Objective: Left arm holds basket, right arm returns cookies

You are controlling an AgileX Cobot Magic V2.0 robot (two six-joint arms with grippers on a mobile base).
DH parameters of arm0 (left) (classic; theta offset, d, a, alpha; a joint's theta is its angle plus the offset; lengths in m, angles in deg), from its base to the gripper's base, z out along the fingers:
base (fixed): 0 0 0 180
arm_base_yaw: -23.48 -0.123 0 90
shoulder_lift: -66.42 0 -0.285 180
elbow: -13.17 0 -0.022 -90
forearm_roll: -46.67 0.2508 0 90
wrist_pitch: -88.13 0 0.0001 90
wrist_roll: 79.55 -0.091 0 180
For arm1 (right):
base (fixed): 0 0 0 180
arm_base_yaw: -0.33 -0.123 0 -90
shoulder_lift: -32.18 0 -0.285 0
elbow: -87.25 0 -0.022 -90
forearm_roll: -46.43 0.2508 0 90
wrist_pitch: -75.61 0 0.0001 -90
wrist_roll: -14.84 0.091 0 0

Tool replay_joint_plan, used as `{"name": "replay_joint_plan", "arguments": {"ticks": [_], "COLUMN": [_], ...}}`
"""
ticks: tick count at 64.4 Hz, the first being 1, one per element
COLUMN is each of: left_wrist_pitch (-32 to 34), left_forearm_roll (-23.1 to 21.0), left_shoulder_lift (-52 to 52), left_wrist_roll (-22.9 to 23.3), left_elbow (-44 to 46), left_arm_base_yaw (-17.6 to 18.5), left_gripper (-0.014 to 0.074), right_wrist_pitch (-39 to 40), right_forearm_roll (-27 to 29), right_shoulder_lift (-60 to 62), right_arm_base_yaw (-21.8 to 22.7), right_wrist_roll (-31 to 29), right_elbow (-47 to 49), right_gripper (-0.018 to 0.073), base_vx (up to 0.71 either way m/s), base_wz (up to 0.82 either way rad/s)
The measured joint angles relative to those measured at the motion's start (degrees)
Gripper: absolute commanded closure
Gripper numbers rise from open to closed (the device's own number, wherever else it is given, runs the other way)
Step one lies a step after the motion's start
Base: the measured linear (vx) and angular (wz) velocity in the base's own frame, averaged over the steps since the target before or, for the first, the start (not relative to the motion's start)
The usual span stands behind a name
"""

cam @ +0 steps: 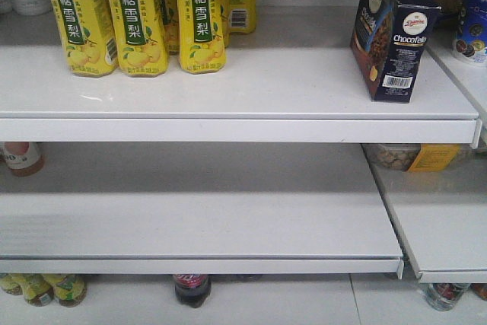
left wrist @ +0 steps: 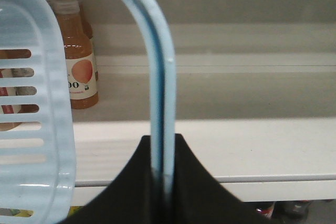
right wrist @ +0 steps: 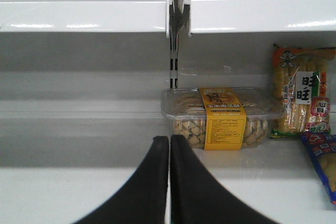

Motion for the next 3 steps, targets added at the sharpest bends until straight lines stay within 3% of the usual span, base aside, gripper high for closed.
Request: {"name": "replay_joint_plan", "arguments": {"ticks": [3], "left_wrist_pitch": [0.0], "left_forearm_roll": [0.0], "left_shoulder_lift": [0.0], "left_wrist_roll": [0.0], "left_elbow": [0.0], "left_arm_base_yaw": [0.0], "left_gripper": [0.0603], "right_wrist_pitch": [0.0], "right_forearm_roll": [0.0], "right_shoulder_lift": [0.0], "right_arm_base_yaw": [0.0], "right_wrist_roll": [0.0], "right_elbow": [0.0], "right_gripper": [0.0568], "base_vx": [0.0], "base_wz": [0.0]}}
